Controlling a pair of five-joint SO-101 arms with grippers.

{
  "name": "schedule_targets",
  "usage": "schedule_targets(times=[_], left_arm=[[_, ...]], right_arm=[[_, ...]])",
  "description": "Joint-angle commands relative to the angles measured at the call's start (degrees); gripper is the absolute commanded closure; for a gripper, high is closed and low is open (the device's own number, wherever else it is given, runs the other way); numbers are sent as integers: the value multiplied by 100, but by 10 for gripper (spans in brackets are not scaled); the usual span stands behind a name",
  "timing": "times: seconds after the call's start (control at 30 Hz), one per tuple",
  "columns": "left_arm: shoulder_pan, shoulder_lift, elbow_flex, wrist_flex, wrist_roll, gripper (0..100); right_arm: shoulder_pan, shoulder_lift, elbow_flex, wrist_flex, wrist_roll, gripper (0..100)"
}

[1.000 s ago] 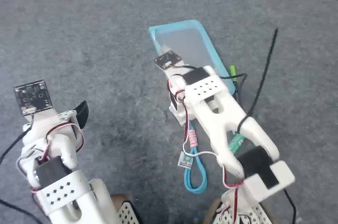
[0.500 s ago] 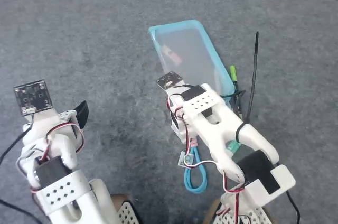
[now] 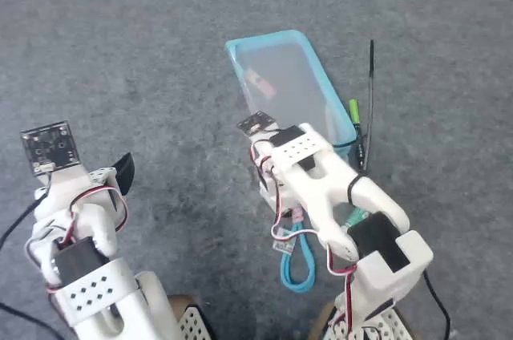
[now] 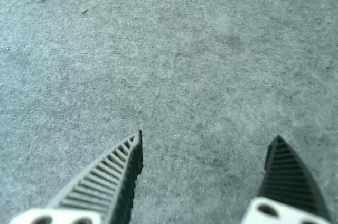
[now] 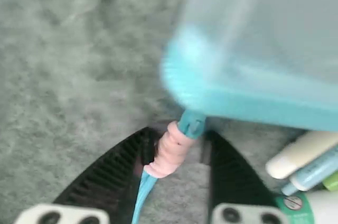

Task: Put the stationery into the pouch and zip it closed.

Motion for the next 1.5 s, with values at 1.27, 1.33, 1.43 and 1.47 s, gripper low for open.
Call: schedule_targets(times=[1.27,1.33,1.43,1.47], left_arm=[[4668,-255,-1473,501,229,677],[4756,-255,-1481,492,237,677],[4853,-220,-1437,492,237,677],[4862,-220,-1429,492,237,677]], right_arm=[[-796,-5727,88,884,1398,991],[-760,-5719,105,875,1407,991],[-769,-5719,88,884,1407,991],[-769,-5727,79,884,1407,991]])
